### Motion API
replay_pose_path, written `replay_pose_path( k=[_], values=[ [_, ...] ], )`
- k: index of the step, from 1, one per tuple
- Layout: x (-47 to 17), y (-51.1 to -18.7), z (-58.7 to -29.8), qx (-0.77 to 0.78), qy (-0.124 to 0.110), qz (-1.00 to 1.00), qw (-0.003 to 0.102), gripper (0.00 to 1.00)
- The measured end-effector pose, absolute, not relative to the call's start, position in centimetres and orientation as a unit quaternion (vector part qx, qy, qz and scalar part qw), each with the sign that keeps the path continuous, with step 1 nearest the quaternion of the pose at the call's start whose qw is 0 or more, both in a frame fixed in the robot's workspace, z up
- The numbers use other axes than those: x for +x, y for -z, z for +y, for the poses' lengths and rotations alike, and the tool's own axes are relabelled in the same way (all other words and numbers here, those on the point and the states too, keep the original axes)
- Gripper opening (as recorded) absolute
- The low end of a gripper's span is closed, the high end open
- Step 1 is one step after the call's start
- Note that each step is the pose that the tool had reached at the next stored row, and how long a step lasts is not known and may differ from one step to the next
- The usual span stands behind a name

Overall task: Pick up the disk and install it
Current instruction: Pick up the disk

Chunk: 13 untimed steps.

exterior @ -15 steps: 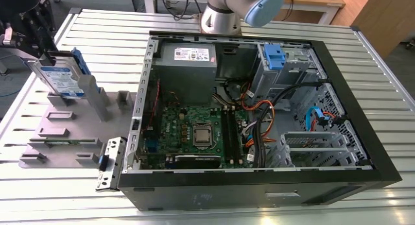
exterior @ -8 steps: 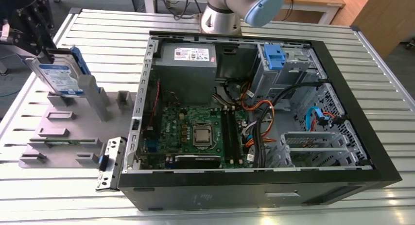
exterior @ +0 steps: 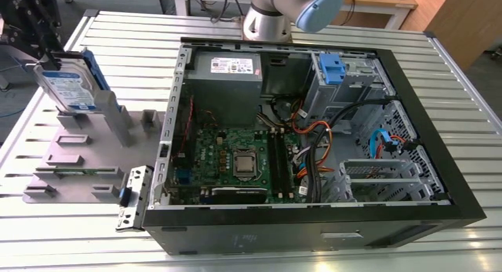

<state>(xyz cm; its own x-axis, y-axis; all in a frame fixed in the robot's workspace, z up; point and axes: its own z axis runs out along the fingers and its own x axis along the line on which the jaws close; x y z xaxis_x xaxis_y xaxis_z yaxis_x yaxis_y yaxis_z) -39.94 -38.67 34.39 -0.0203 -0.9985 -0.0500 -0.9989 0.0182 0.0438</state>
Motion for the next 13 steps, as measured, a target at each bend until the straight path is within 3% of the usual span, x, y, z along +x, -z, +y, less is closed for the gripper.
replay_pose_path(
  k=[13],
  values=[
    [-39.9,-36.2,-38.7,-0.7,-0.033,0.713,0.003,0.35]
  ],
)
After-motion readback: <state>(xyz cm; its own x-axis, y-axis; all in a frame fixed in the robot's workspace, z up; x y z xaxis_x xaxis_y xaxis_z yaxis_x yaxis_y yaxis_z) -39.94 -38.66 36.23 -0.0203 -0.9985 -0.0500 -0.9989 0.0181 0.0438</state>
